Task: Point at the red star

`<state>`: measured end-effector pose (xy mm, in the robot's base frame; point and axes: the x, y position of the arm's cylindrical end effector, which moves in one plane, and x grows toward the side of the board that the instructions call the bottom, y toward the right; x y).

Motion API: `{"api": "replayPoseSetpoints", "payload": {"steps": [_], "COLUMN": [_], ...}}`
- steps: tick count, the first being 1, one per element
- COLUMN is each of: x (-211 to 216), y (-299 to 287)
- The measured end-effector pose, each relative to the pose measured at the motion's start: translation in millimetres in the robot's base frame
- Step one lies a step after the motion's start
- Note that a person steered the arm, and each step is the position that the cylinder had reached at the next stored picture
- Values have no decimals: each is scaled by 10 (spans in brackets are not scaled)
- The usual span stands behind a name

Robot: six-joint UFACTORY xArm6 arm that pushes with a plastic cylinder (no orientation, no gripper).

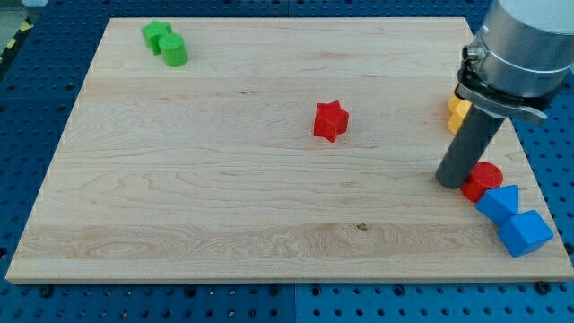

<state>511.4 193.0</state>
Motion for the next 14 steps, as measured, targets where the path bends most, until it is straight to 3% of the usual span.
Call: {"api": "replayPoseSetpoints", "payload": {"steps": [4,7,10,11,12,14], "x": [25,-350,-624,-885,-917,-1000], "y": [-45,-1803,-2481,-2567,-2165,-1938]}}
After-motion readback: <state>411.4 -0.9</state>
